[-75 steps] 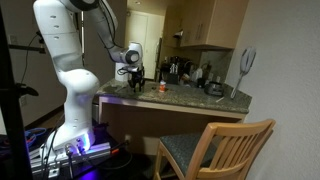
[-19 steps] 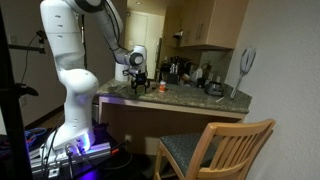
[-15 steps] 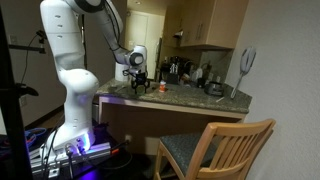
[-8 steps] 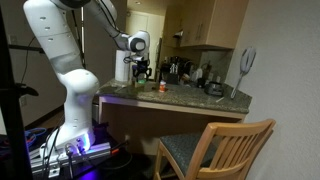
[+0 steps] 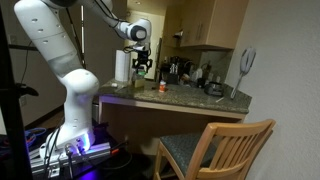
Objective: Place the green object on the purple jar
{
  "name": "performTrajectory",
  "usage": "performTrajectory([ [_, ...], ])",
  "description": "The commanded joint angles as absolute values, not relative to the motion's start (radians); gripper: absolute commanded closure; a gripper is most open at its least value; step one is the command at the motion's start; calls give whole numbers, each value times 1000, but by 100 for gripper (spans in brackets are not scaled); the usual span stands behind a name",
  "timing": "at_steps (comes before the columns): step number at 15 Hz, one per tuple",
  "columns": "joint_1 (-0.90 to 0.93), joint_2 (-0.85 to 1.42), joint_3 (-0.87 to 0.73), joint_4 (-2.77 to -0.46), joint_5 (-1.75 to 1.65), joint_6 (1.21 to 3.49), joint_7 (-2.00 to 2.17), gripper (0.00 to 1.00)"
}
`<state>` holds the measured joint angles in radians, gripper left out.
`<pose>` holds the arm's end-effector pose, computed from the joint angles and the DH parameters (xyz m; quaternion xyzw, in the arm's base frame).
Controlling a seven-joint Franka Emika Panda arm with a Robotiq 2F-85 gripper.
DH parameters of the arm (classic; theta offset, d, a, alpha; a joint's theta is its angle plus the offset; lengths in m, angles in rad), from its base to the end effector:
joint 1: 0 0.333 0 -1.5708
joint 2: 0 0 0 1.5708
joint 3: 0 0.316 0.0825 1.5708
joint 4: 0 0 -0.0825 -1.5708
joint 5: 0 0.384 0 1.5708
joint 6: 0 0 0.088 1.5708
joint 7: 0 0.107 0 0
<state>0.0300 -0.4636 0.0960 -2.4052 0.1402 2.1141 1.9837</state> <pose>0.4214 0.0627 0.4992 -0.5683 0.8173 -0.0066 0.0950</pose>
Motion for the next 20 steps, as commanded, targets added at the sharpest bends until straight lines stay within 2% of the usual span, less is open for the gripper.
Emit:
performTrajectory([
  [1, 47, -417, 142, -2356, 163, 2115, 1962, 47],
  [8, 111, -250, 290, -2088, 120, 2110, 2050, 47],
  [9, 112, -327, 271, -2175, 128, 2115, 2034, 47],
  [10, 119, -310, 278, -2151, 128, 2115, 2045, 22],
  [12, 121, -308, 276, -2155, 128, 2115, 2046, 22],
  [13, 115, -307, 276, -2166, 114, 2116, 2053, 47],
  [20, 113, -100, 339, -1934, -19, 2189, 2261, 47],
])
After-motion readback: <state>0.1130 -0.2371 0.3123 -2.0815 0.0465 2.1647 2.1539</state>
